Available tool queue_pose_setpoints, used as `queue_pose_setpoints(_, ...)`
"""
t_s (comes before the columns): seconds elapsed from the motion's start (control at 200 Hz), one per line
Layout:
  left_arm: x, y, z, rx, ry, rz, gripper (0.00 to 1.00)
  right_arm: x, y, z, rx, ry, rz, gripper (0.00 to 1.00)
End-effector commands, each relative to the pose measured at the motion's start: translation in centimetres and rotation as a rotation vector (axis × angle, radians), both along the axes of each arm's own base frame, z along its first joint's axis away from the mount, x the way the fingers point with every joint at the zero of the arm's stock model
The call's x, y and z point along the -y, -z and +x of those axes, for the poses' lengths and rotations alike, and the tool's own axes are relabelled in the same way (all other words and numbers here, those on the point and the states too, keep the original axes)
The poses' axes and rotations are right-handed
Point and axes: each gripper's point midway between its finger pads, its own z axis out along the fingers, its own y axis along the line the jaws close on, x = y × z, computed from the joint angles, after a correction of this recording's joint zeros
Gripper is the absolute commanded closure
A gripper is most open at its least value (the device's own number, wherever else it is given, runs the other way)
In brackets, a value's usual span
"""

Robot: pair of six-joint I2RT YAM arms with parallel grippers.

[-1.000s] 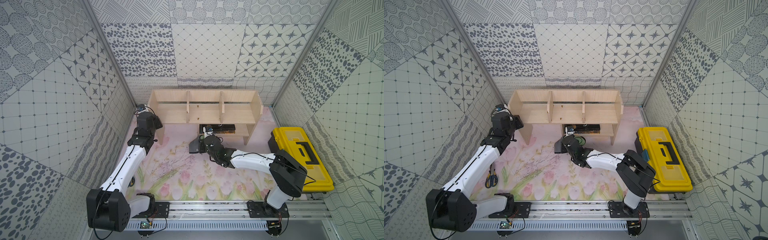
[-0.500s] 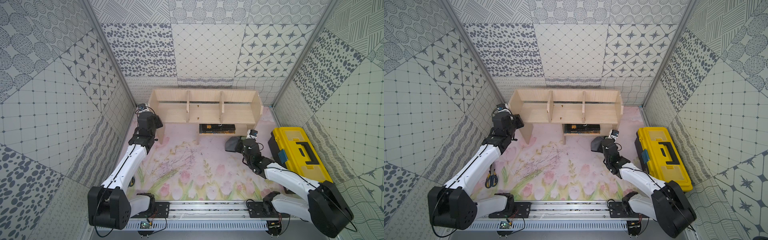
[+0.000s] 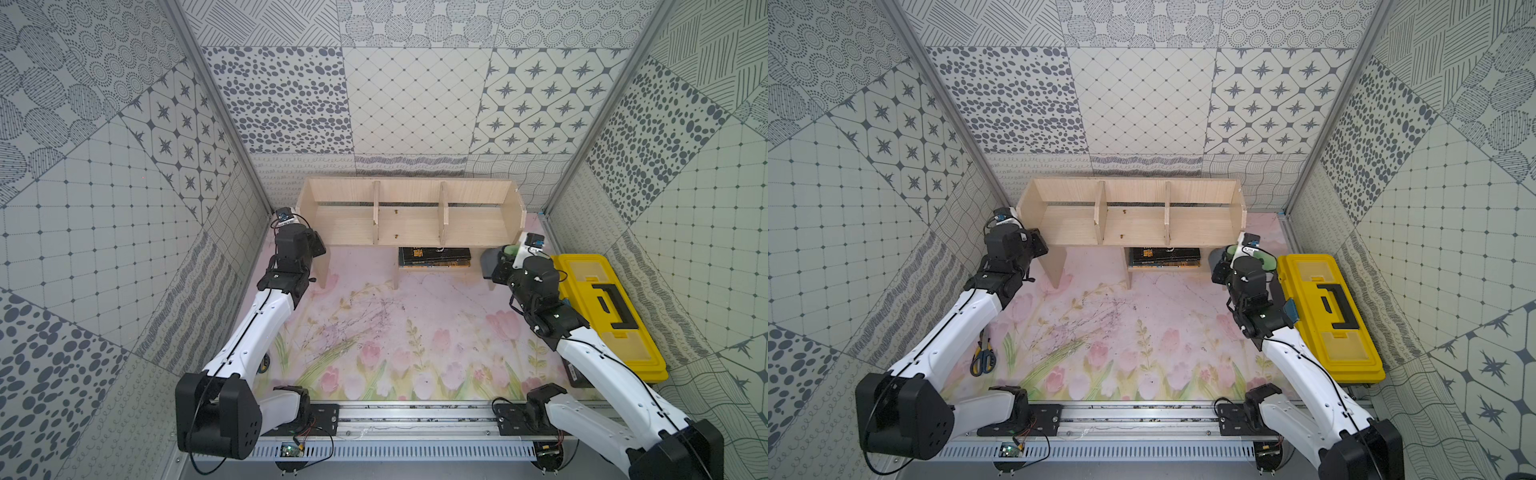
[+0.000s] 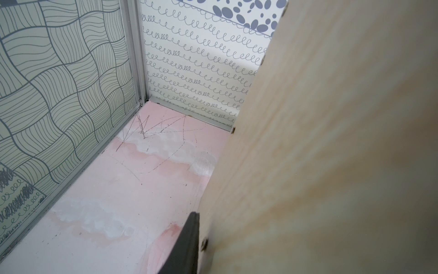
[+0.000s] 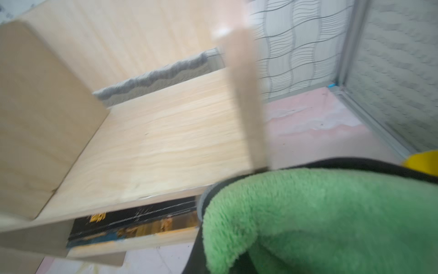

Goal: Wipe the bookshelf clean with a cloth
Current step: Wipe the dust from the shelf.

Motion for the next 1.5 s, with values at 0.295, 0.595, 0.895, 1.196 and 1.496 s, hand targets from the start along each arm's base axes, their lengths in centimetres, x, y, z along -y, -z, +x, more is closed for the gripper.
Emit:
queue_pose_setpoints(0.295,-1.1,3.2,-0.8,-0.051,-0.142,-0.208,1.0,-21.3,-2.3,0.5,0.087,-0.363,-0.111,1.0)
queue_pose_setpoints(0.595,-1.1,3.0,-0.8,-0.045,-0.141,-0.206,1.0,-9.6,-3.4,0.8,0.109,-0.098,-0.026,1.0)
queue_pose_setpoints(0.895,-1.1,3.1,-0.8,-0.049,-0.137,-0.201,1.0,5.4,-2.9,-1.1,0.09,0.135,0.076,1.0)
queue_pose_setpoints(1.196,-1.0,3.1,-0.7,-0.046,-0.125,-0.207,1.0,-6.3,-3.6,-0.4,0.111,-0.198,0.023,1.0)
queue_pose_setpoints(1.496,-0.7,3.2,-0.6,-0.051,-0.112,-0.21,1.0,-22.0,-4.2,-1.1,0.134,-0.416,-0.15,1.0)
